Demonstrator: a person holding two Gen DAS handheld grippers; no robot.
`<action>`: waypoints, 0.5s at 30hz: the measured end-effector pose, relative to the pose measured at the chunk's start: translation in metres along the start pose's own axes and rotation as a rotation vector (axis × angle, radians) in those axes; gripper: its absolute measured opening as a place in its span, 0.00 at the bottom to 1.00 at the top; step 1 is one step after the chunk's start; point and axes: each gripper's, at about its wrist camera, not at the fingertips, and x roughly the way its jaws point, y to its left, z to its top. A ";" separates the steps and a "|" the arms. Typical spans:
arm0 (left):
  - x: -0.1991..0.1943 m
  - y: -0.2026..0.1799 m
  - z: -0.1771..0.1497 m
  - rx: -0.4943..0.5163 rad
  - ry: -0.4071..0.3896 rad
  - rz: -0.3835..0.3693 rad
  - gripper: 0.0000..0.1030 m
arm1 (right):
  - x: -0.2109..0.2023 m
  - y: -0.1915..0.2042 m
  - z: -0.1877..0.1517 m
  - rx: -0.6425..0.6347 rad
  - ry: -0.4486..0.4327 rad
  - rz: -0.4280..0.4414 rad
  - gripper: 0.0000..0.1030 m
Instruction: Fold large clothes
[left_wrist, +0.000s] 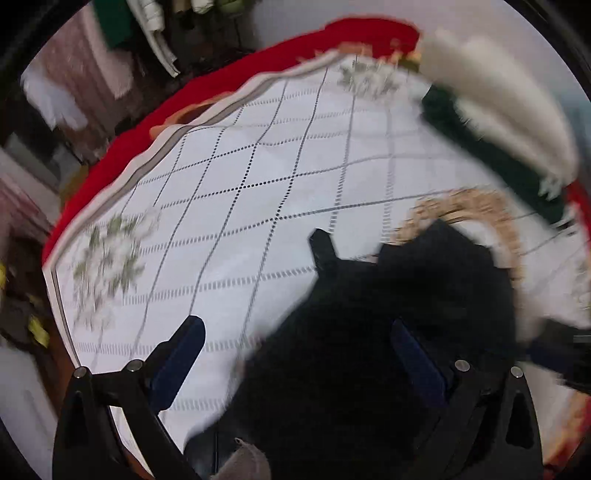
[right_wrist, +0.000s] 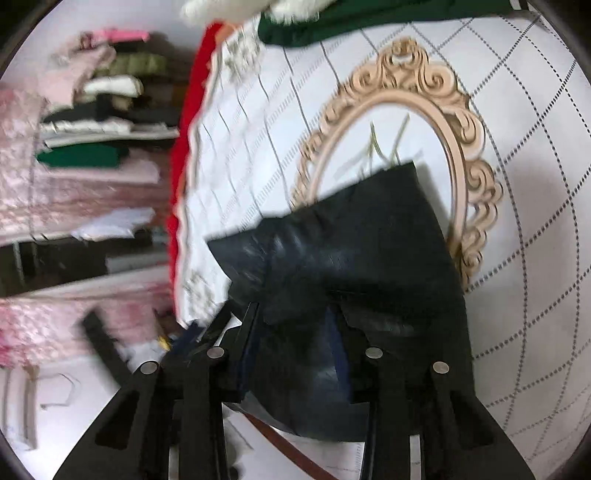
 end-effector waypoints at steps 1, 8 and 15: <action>0.016 -0.003 0.005 0.017 0.021 0.023 1.00 | 0.001 -0.003 0.006 0.013 -0.006 0.022 0.37; 0.072 0.001 0.022 0.043 0.120 0.013 1.00 | 0.074 -0.017 0.043 0.090 0.025 -0.080 0.32; 0.074 0.009 0.033 -0.005 0.164 0.003 1.00 | 0.086 -0.003 0.062 0.060 0.068 -0.173 0.30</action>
